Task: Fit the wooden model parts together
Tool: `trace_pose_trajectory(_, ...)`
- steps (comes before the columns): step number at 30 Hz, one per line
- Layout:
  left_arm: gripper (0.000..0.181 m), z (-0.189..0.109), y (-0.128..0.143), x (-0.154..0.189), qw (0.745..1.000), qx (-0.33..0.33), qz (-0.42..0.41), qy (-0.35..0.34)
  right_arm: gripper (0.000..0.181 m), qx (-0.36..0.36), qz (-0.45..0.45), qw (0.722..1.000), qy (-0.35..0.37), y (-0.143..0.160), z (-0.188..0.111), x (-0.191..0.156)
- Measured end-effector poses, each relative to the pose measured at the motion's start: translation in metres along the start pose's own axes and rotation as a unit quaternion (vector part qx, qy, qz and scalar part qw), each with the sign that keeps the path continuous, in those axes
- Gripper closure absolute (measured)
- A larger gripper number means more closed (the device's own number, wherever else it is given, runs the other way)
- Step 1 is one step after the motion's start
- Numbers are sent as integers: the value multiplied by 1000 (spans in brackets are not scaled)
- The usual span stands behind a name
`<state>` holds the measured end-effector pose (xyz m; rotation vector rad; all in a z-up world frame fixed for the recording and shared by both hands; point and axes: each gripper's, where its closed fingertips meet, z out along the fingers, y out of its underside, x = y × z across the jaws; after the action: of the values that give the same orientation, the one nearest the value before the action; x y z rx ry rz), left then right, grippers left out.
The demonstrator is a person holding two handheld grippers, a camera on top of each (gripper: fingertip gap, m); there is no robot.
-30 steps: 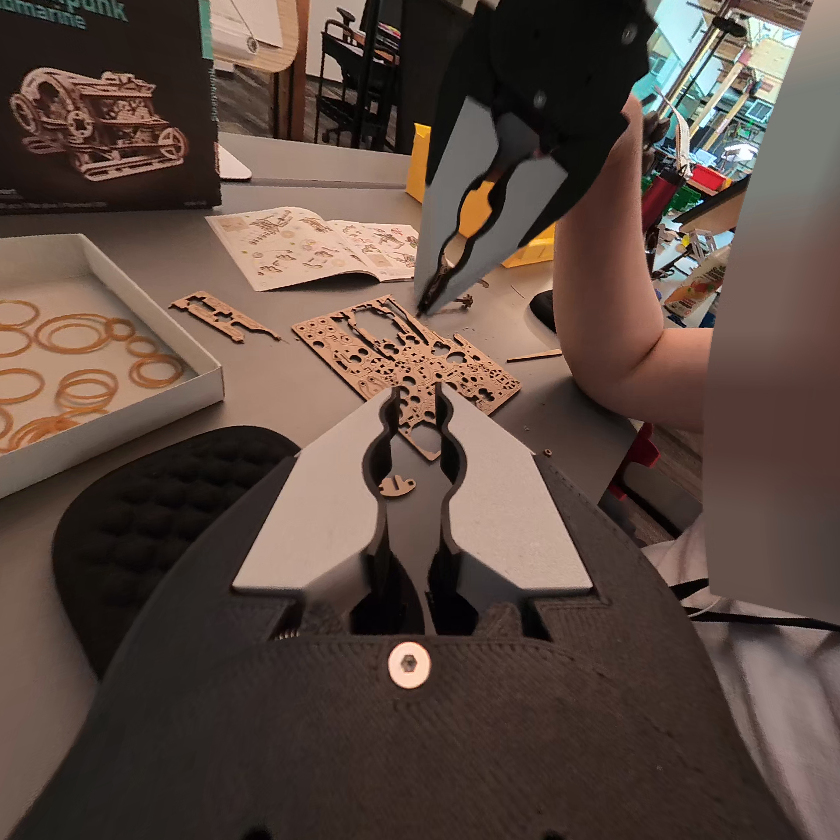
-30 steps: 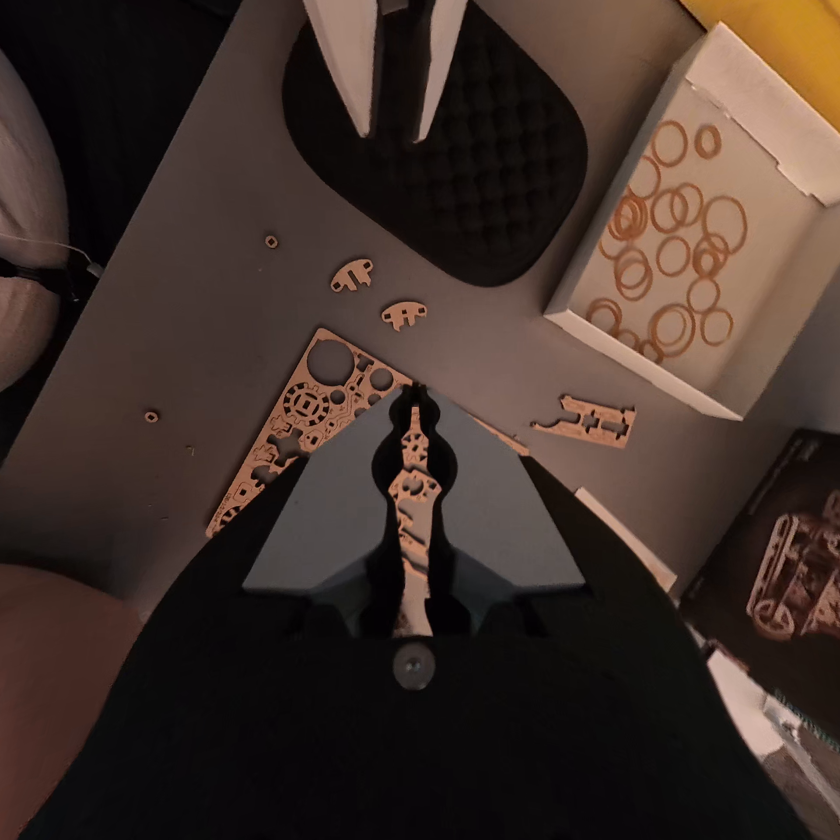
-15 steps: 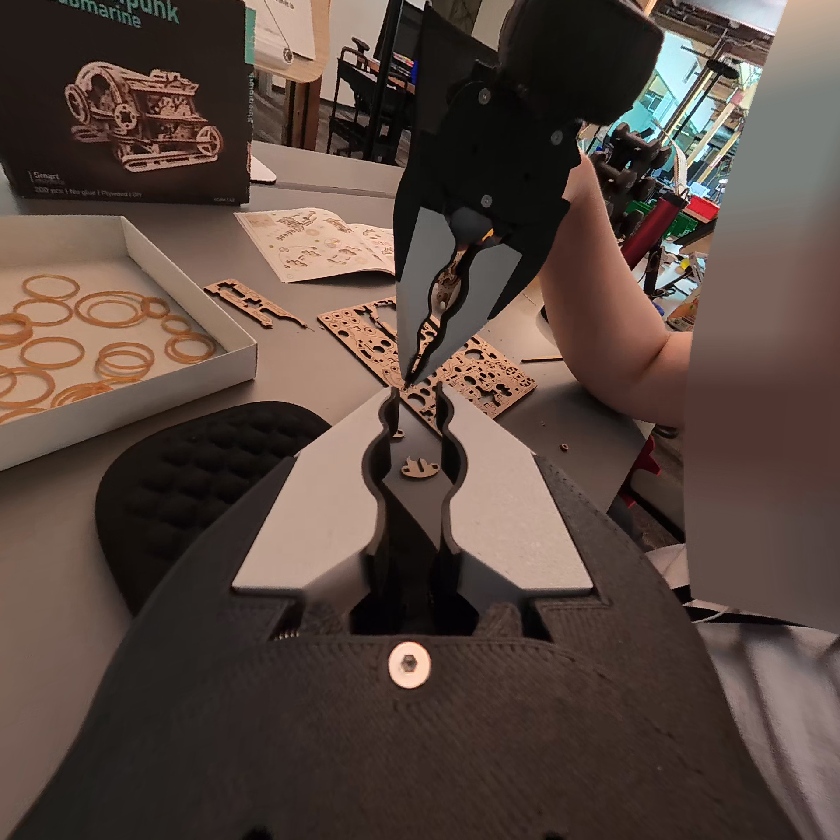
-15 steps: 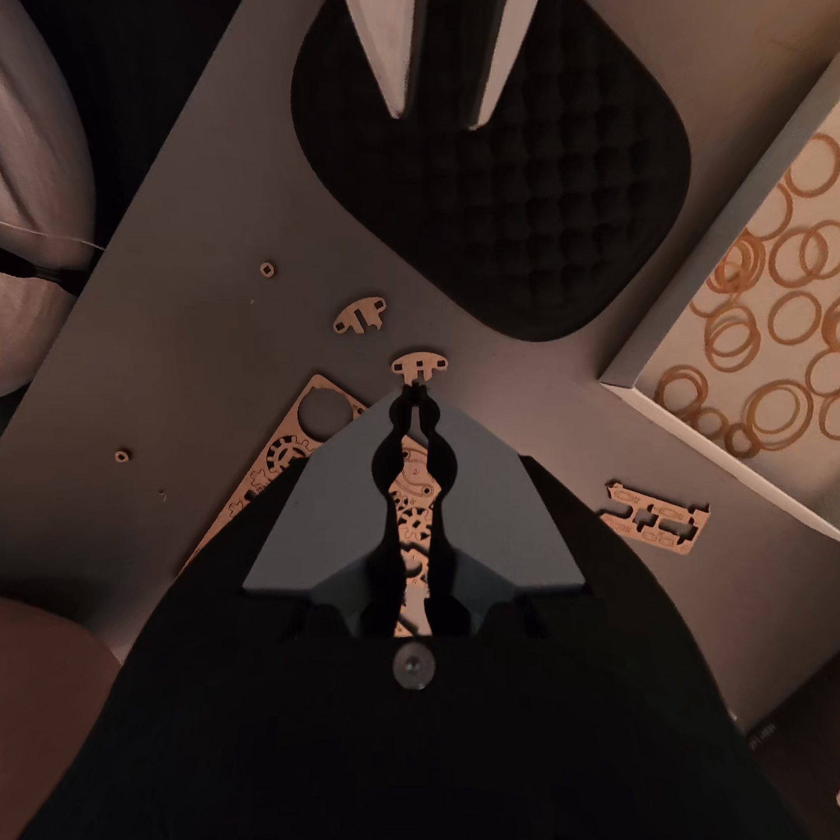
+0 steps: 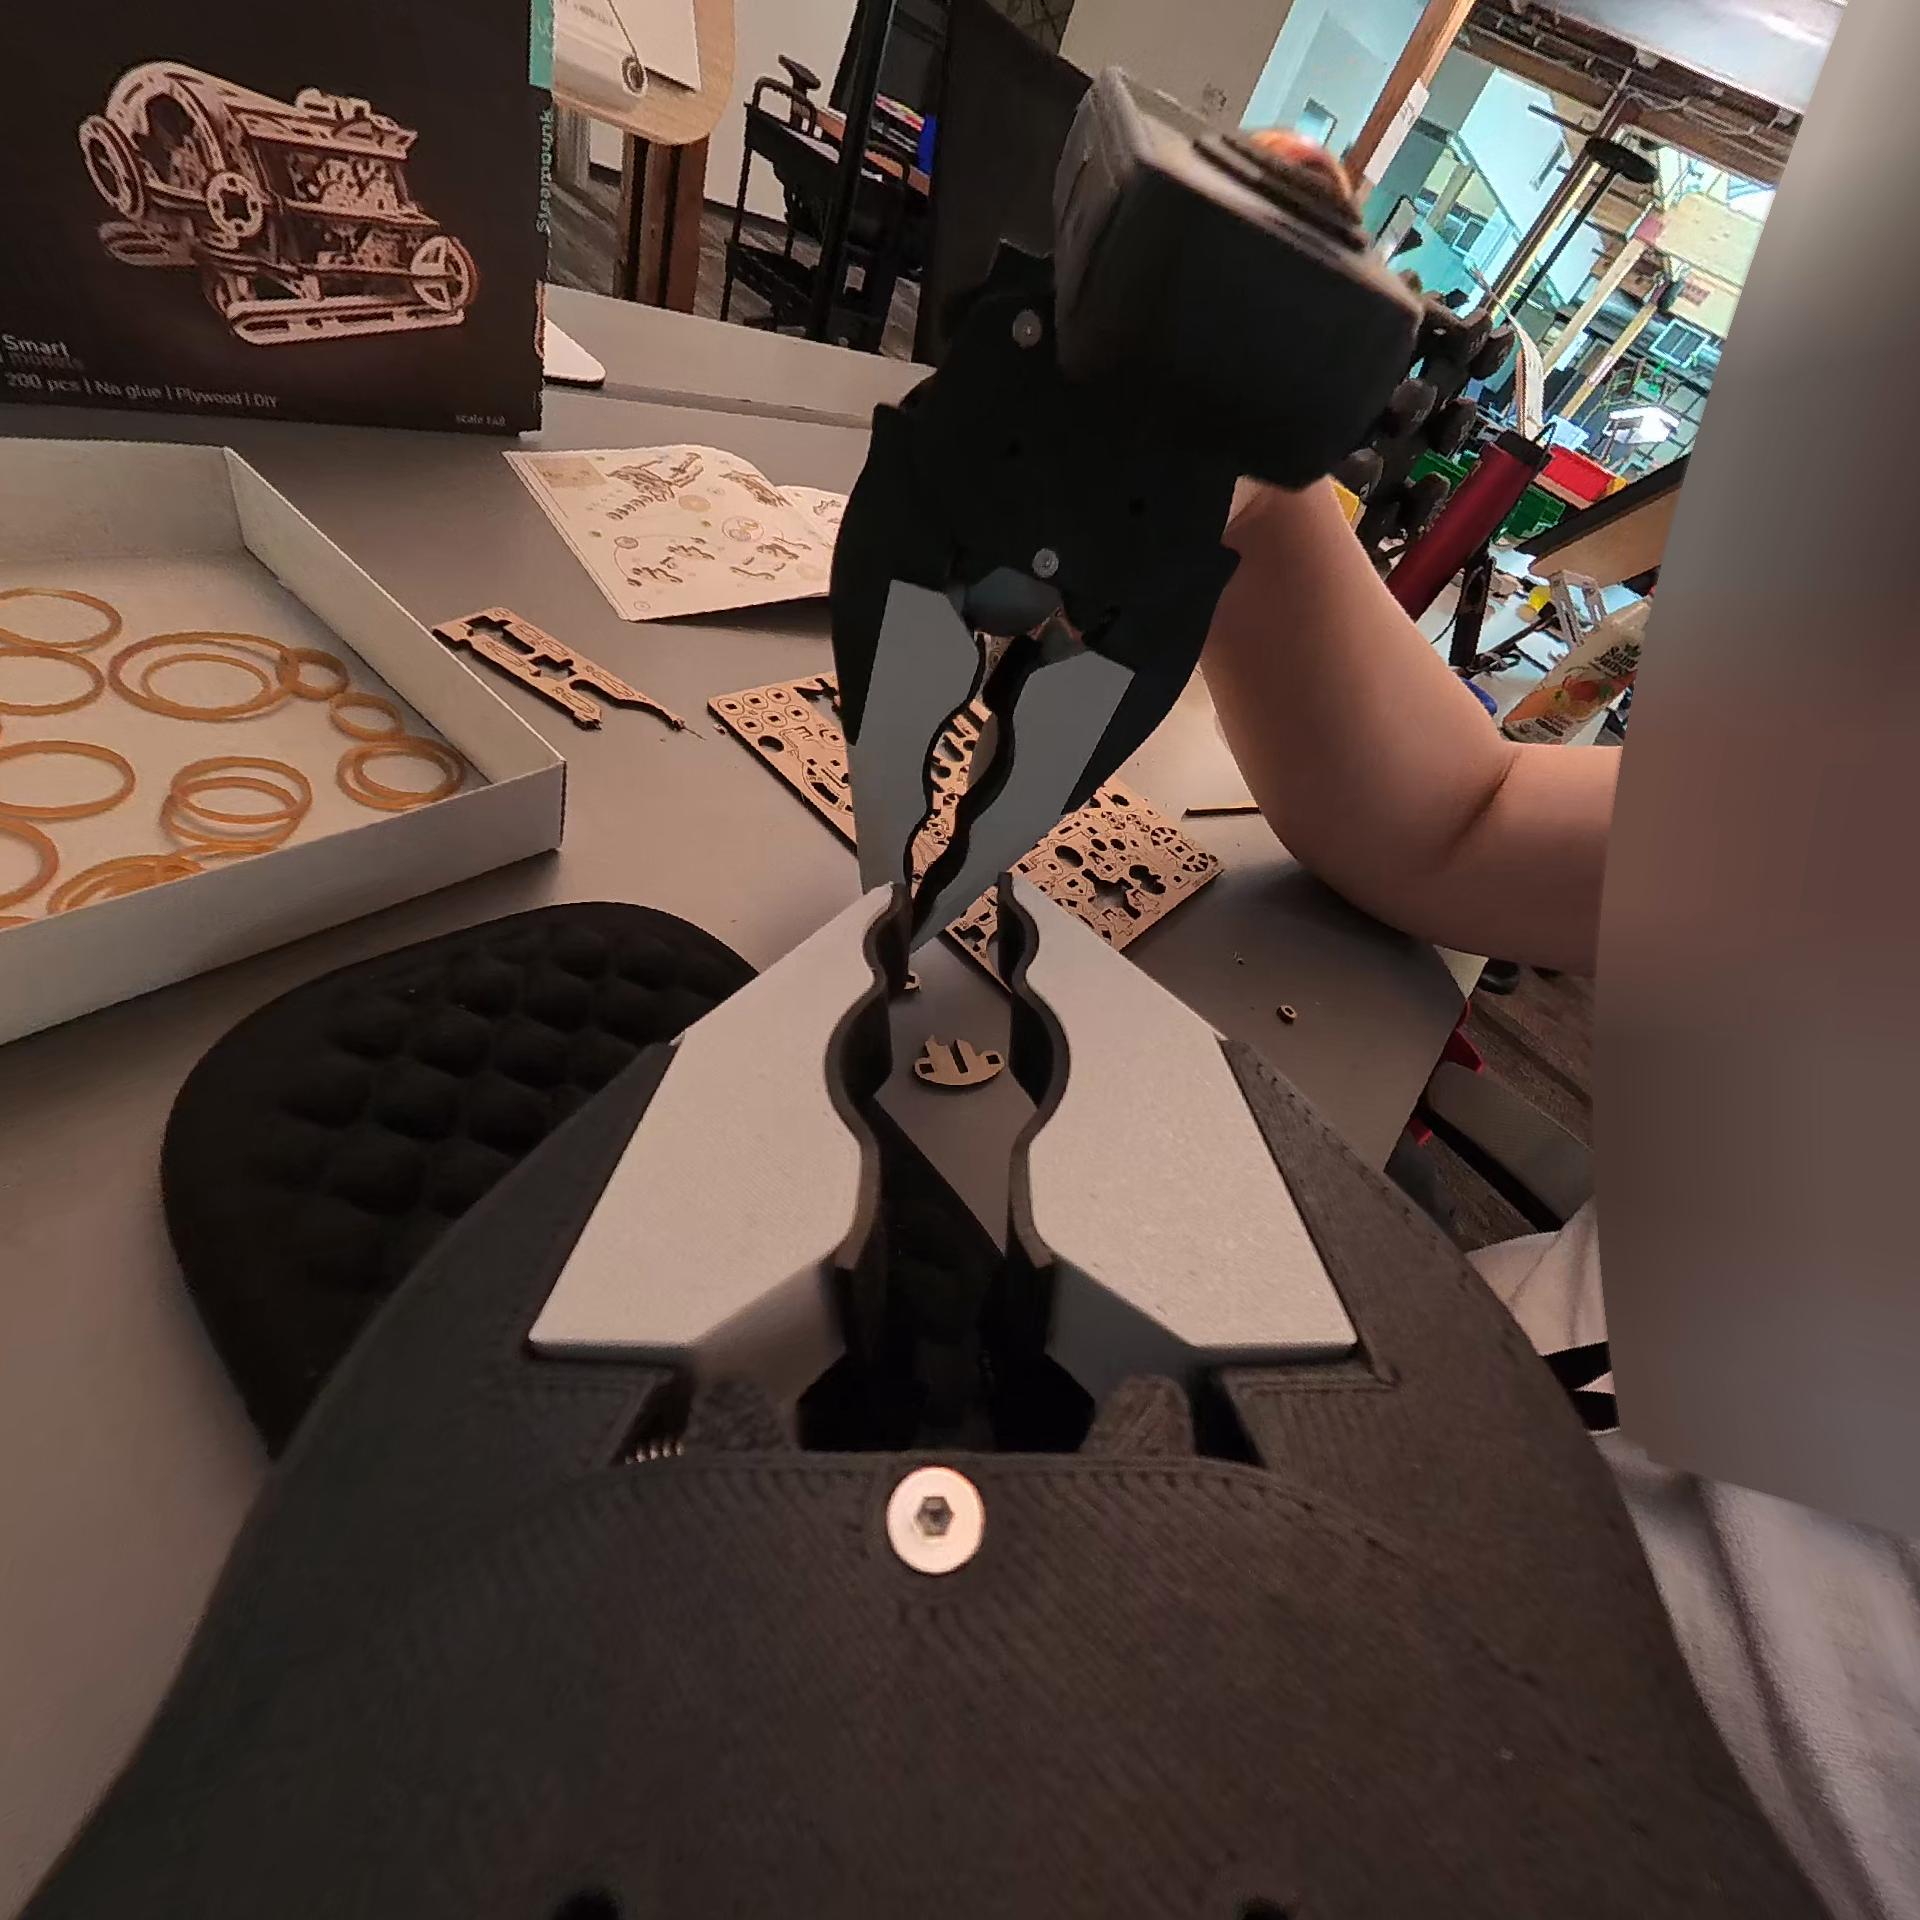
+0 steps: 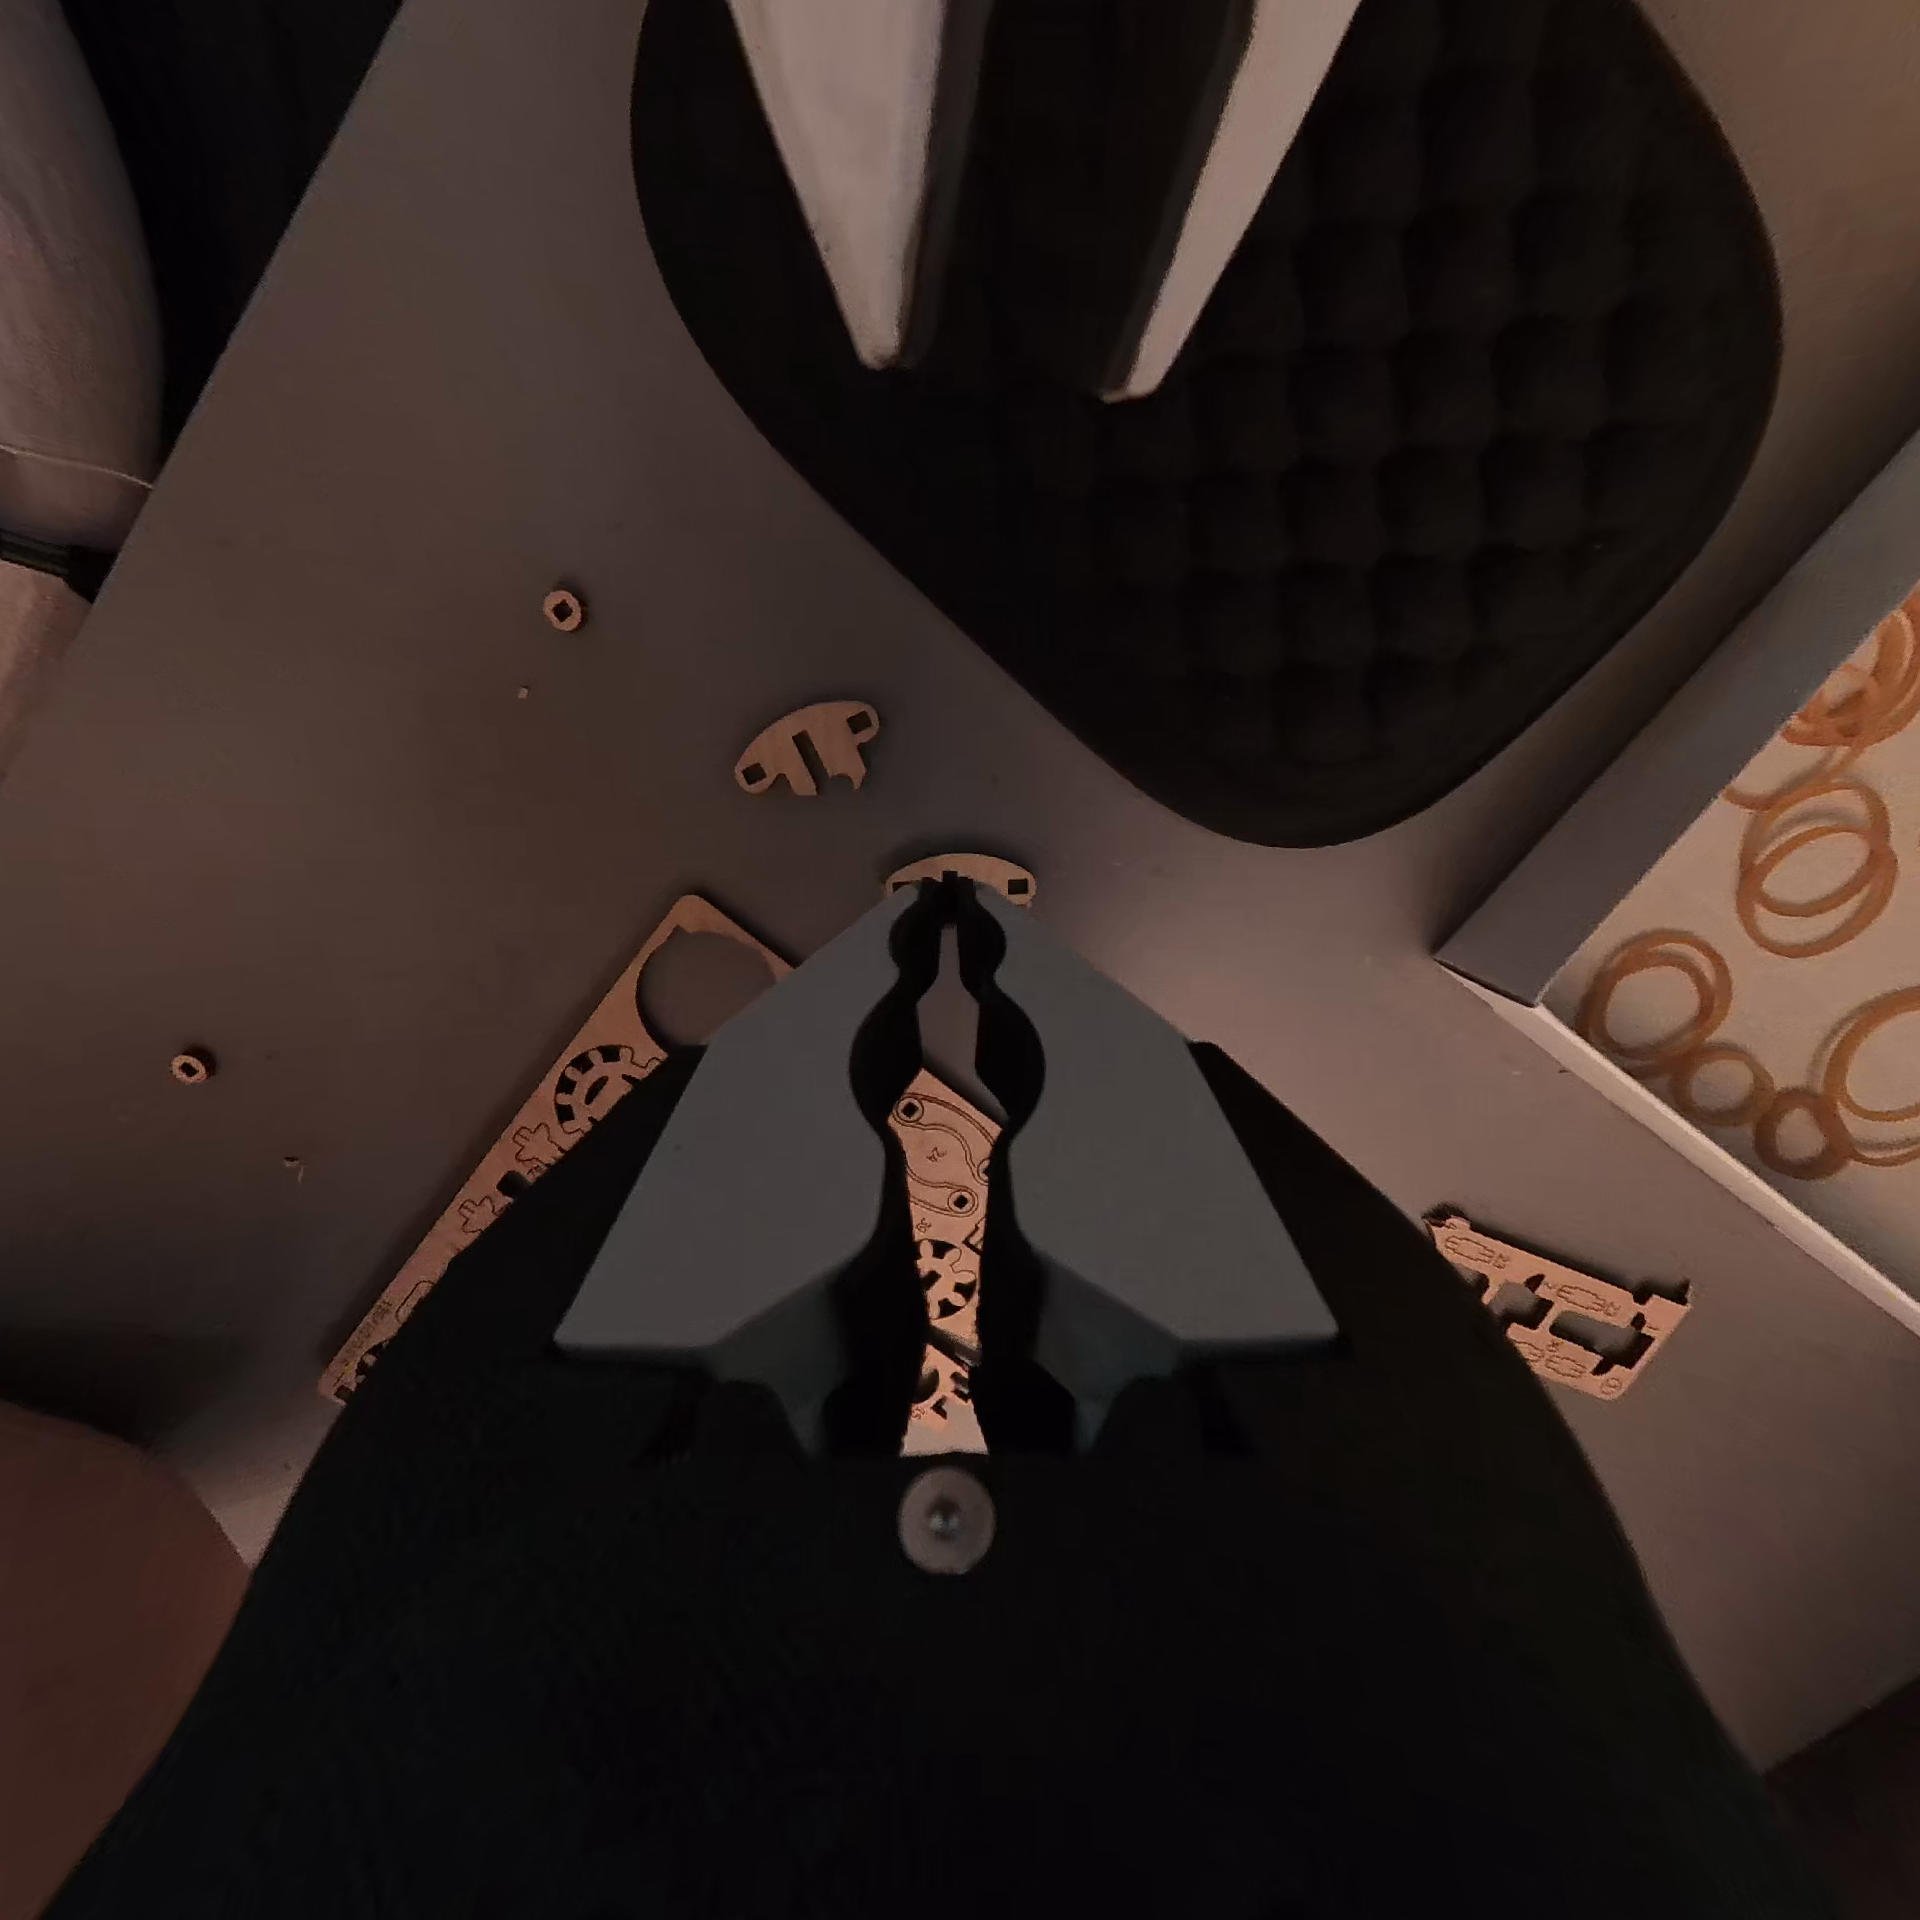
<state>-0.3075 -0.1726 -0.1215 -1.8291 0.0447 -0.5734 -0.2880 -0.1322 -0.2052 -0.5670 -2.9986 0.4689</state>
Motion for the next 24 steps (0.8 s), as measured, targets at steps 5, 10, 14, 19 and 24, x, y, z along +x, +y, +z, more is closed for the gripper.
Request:
trace_pose_trajectory(5, 166, -1, 0, 1, 1000, -1, 0, -1, 180, -21, -1, 1000, 6, 4, 4, 1)
trace_pose_trajectory(10, 166, -2, -1, 1, 1000, 2, -1, -2, 180, -23, -4, 1000, 4, 3, 5, 1)
trace_pose_trajectory(14, 166, -2, 0, 2, 1000, 3, -3, 2, 180, -21, -3, 1000, 3, 3, 5, 1)
trace_pose_trajectory(19, 166, 3, 4, 2, 1000, -3, -7, 8, 180, -14, -2, 1000, 3, 3, 3, 2)
trace_pose_trajectory(24, 166, 5, 5, 3, 1000, -5, -8, 11, 180, -3, -2, 1000, 5, 2, -1, 2)
